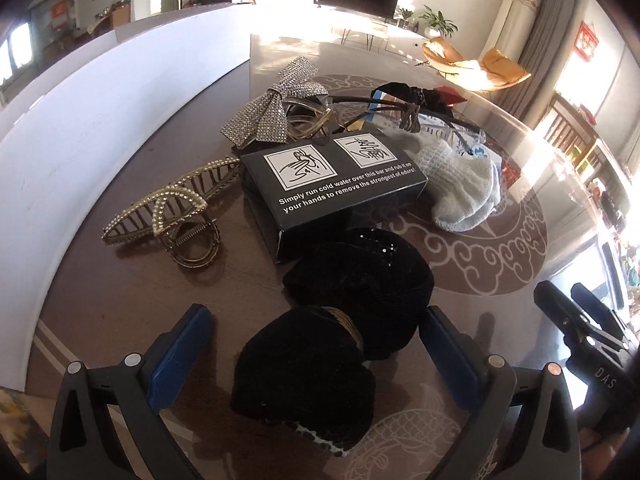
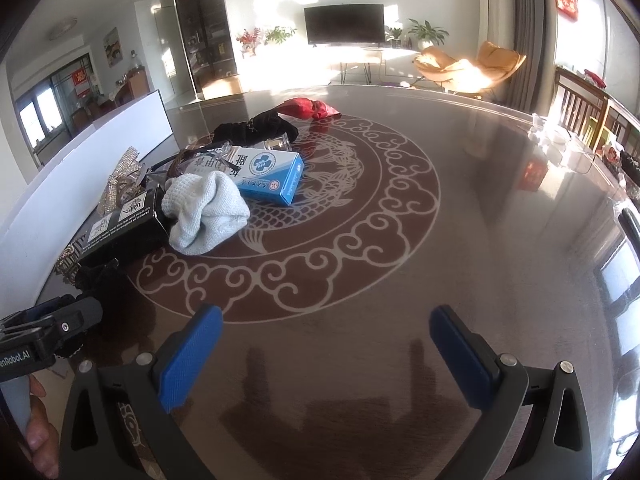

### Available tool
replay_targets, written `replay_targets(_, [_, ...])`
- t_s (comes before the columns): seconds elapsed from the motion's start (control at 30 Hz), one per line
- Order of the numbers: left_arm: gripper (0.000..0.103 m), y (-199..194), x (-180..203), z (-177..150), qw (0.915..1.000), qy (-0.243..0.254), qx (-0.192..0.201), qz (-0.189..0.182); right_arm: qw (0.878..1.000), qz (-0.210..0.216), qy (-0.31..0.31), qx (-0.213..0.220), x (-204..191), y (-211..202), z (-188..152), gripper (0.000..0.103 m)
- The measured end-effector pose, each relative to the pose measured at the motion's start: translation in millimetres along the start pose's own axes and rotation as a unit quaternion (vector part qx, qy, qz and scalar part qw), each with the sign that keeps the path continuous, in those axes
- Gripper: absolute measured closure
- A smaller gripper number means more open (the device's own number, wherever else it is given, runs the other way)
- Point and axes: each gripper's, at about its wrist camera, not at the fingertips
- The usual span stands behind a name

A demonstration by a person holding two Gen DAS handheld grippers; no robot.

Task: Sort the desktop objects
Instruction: 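Move the left tool down toward the black velvet pouch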

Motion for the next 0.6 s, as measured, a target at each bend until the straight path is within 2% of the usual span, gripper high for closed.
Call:
replay_targets(0.1, [0.000,9.1,15.1,-0.4,0.9989,0.035,-0.006,0.030,1.000,0.009,0.012,-0.014,7.5,4.7,0.9,0.000])
replay_targets(0.2, [0.000,14.0,22.8,0.0,0.9981,0.056,-0.005,0.026,1.000,-0.019,-0.010,-0.022,15.1,8.2,3.3,0.000])
replay_targets(0.3, [0.000,14.6,23.2,1.0,0.9981,0.057,-0.002,0.023,0.998,-0.042,-0.026,-0.034,25.7,14.2,4.3,0.000])
replay_targets(0.4, [0.000,14.0,22.8,-0.1,0.9981,0.057,0.004,0.023,0.998,-0.039,-0.014,-0.051,31.6,19.9,4.2,0.000])
replay_targets(0.6, [0.000,14.2,24.8,-0.6,0.9981,0.055,0.009,0.024,0.996,-0.074,-0.020,-0.045,25.3,19.8,4.2,0.000])
Point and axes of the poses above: each gripper's, at about its wrist camera, not at the fingertips, and y roughly the way its jaws point, x to its right, z to its top, and after that the axes turned 6 degrees about -z, right-handed
